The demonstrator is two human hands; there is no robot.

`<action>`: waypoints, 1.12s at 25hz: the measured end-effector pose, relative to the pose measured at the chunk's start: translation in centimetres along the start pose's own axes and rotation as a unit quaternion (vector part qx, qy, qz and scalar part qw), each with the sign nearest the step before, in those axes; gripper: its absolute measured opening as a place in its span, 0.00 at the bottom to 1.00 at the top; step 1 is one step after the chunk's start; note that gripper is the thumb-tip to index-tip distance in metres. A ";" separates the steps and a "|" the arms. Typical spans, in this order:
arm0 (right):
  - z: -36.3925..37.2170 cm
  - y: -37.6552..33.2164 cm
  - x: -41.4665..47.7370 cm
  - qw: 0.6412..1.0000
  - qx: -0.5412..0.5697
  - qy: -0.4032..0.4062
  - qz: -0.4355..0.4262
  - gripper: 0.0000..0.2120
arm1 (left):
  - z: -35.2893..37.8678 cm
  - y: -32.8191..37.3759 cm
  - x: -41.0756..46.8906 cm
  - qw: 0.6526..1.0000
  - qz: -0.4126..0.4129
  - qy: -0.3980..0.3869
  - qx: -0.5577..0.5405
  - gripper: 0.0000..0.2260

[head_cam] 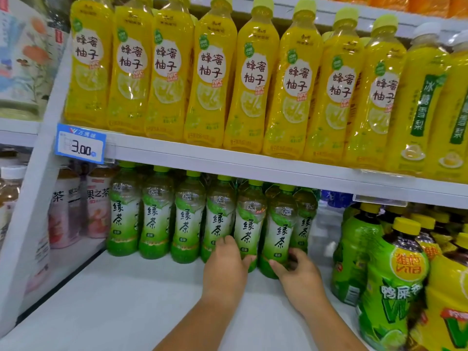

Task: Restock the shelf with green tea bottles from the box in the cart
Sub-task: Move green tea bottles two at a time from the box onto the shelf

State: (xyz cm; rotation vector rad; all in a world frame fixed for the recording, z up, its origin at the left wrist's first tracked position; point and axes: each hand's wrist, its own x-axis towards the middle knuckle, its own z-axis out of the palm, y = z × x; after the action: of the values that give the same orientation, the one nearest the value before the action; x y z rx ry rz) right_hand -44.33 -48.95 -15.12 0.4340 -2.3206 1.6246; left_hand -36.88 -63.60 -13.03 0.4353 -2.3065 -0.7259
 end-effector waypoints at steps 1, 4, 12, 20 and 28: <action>0.0 0.0 0.0 1.000 -0.002 0.004 0.001 0.17 | 0.3 -0.3 0.0 1.000 -0.003 0.001 -0.007 0.20; 0.1 0.3 0.5 1.000 0.009 -0.003 0.004 0.16 | 0.8 -0.9 -0.2 0.998 -0.018 0.000 -0.053 0.19; 0.2 1.0 0.9 1.000 0.019 -0.005 -0.001 0.07 | 0.4 -0.2 0.0 1.000 -0.017 -0.010 -0.020 0.20; 0.1 0.5 0.8 1.000 0.020 -0.003 0.002 0.07 | 0.2 -0.1 -0.1 0.998 0.014 -0.012 0.061 0.18; -0.1 -0.6 0.0 1.000 -0.001 -0.001 0.014 0.06 | -0.1 -0.5 -0.6 0.999 -0.018 -0.041 0.001 0.13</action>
State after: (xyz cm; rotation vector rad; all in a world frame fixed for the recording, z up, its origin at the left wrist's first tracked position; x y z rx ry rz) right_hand -44.12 -49.06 -14.55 0.4051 -2.3399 1.6335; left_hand -36.33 -63.78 -13.59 0.4565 -2.3830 -0.7712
